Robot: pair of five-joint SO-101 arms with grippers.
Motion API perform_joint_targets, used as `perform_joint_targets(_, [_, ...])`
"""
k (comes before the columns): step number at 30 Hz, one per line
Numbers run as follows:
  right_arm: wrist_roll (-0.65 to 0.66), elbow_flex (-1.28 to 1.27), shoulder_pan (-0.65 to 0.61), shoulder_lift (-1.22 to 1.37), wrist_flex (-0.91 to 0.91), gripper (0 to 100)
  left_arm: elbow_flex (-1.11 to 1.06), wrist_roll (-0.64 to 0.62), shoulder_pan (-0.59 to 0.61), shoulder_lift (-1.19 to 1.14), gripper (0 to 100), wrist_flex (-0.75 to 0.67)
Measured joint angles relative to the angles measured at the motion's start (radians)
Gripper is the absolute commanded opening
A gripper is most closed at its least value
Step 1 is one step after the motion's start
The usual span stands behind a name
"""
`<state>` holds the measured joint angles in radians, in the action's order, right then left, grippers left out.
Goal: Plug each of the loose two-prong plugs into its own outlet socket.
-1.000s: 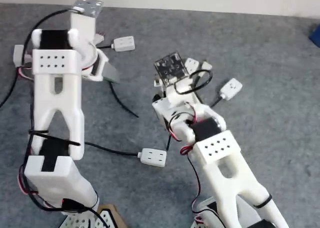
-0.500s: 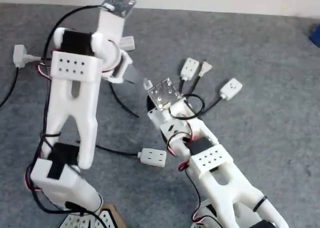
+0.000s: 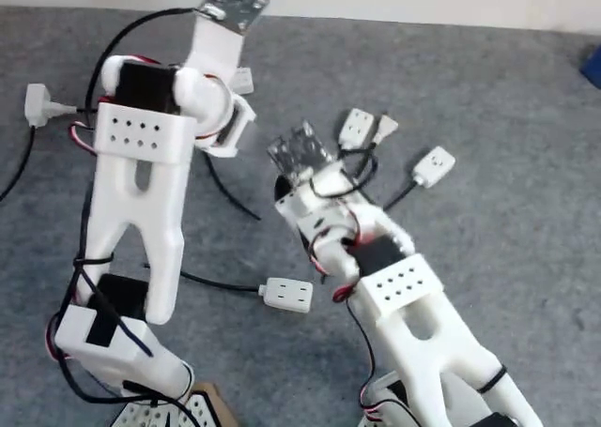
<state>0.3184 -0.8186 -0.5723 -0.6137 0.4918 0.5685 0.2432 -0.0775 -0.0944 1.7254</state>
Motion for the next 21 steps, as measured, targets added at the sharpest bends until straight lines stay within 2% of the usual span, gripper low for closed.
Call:
perform_joint_targets(5, [0.051,0.239,-0.023,0.000,0.287,0.6,-0.089,0.023,0.040,0.002,37,-0.077])
perform_joint_targets(9, [0.074,0.334,-0.092,0.000,0.448,0.7,-0.198,0.028,0.071,0.002,37,-0.184])
perform_joint_targets(13, [0.074,0.334,-0.144,0.000,0.485,0.7,-0.282,0.028,0.089,0.000,37,-0.226])
perform_joint_targets(21, [0.074,0.144,-0.126,0.000,0.463,0.8,-0.338,0.034,0.195,0.000,37,-0.279])
